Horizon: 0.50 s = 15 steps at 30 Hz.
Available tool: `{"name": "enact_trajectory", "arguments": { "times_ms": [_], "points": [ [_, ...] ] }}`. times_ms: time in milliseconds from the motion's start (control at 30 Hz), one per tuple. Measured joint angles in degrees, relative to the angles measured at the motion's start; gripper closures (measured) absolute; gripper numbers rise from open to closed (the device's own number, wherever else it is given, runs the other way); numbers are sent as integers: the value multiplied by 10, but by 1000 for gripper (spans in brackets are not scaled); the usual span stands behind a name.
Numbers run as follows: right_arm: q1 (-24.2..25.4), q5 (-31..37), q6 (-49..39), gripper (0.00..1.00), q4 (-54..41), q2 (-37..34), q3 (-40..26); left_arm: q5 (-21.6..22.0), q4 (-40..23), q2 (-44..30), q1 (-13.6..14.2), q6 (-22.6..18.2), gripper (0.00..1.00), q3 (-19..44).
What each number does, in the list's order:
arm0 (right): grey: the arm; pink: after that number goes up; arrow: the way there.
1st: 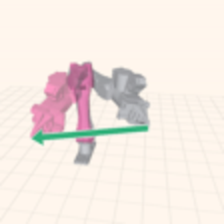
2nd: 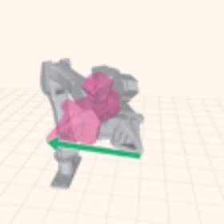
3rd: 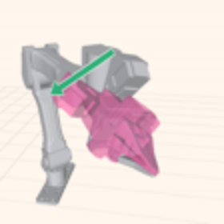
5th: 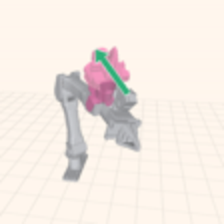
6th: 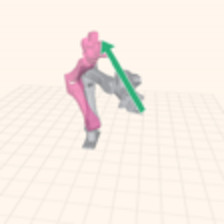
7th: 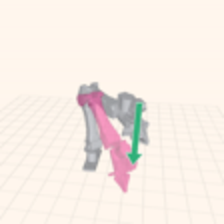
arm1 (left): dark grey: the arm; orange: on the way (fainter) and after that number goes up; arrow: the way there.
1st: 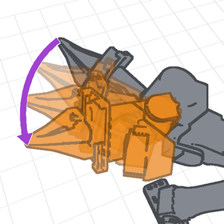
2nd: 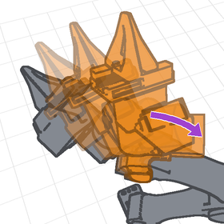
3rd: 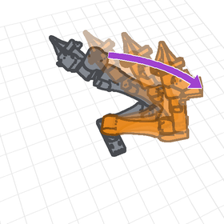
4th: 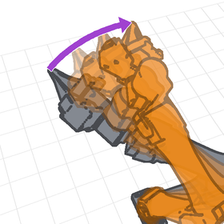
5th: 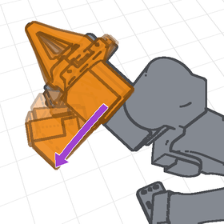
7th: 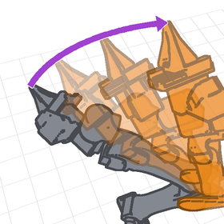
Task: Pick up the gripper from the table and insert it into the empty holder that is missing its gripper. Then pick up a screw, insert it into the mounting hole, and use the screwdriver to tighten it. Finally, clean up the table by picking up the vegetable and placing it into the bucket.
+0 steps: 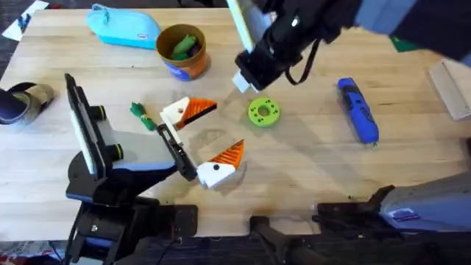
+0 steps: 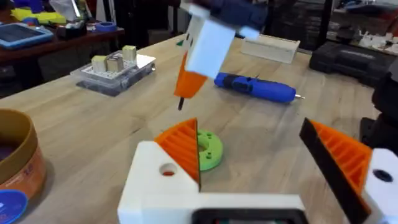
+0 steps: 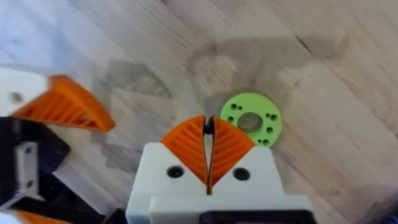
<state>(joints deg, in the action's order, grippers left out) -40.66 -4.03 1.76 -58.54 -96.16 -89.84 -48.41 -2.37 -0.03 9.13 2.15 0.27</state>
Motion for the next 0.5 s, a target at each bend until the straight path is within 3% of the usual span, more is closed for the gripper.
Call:
{"name": "enact_trajectory", "arguments": {
  "times_ms": [267, 500],
  "points": [
    [-23, -34, 48, 995, -38, 7, -64, 0, 0, 0, 0, 0, 11, 0],
    [-97, -2, 63, 995, -63, 4, -156, 0, 0, 0, 0, 0, 11, 0]
  ]
}}
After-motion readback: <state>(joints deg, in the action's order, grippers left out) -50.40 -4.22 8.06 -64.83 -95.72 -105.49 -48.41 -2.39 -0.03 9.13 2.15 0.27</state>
